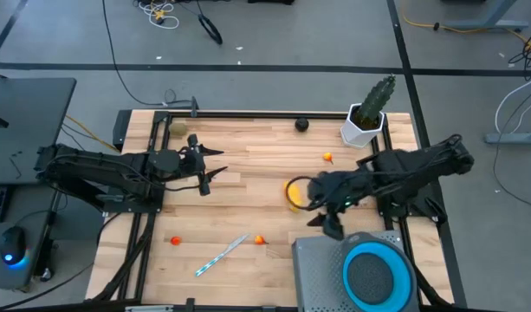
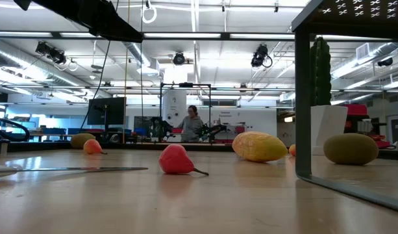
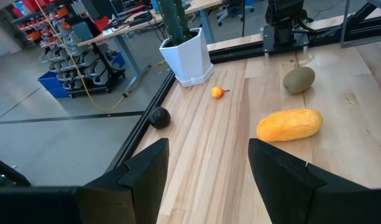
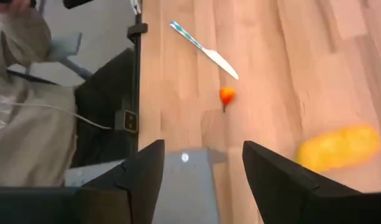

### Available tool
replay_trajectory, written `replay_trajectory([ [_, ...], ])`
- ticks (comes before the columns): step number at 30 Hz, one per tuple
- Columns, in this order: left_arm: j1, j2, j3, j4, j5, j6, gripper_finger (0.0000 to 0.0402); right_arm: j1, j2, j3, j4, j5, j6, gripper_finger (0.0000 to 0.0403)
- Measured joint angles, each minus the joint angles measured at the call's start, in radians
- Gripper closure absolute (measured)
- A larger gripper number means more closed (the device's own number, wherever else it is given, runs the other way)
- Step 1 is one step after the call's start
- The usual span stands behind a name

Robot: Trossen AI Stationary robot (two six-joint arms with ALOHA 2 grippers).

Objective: Pick & Place Fruit
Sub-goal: Adjust the shelf on the table

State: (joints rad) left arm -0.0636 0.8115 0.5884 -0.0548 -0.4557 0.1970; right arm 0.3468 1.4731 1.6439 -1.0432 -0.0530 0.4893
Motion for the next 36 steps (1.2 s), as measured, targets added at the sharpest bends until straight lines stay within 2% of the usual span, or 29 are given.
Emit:
replay_trajectory([
  [4, 0.000, 0.000, 0.000, 0.000, 0.013, -0.007, 0.0171, 0.000, 0.095, 0.000, -0.010, -0.001, -0.049, 0.0176],
  [11, 0.000, 0.044, 0.000, 0.033, 0.156, -0.034, 0.0171, -0.001, 0.235, 0.000, -0.082, -0.078, -0.098, 0.0176],
  [14, 0.000, 0.106, 0.000, 0.096, 0.287, -0.044, 0.0171, -0.003, 0.248, 0.000, -0.118, -0.073, -0.116, 0.0176],
  [20, -0.001, 0.294, 0.000, 0.299, 0.605, -0.065, 0.0171, -0.029, 0.207, 0.034, -0.187, 0.037, -0.097, 0.0179],
  [25, -0.026, 0.468, 0.000, 0.493, 0.736, -0.062, 0.0171, -0.031, 0.166, 0.090, -0.284, 0.161, -0.084, 0.0184],
  [31, -0.111, 0.649, 0.006, 0.786, 0.758, 0.033, 0.0171, -0.033, 0.103, 0.100, -0.307, 0.325, -0.023, 0.0185],
  [36, -0.185, 0.786, 0.013, 0.956, 0.621, 0.072, 0.0171, -0.032, 0.075, 0.100, -0.304, 0.394, 0.003, 0.0185],
])
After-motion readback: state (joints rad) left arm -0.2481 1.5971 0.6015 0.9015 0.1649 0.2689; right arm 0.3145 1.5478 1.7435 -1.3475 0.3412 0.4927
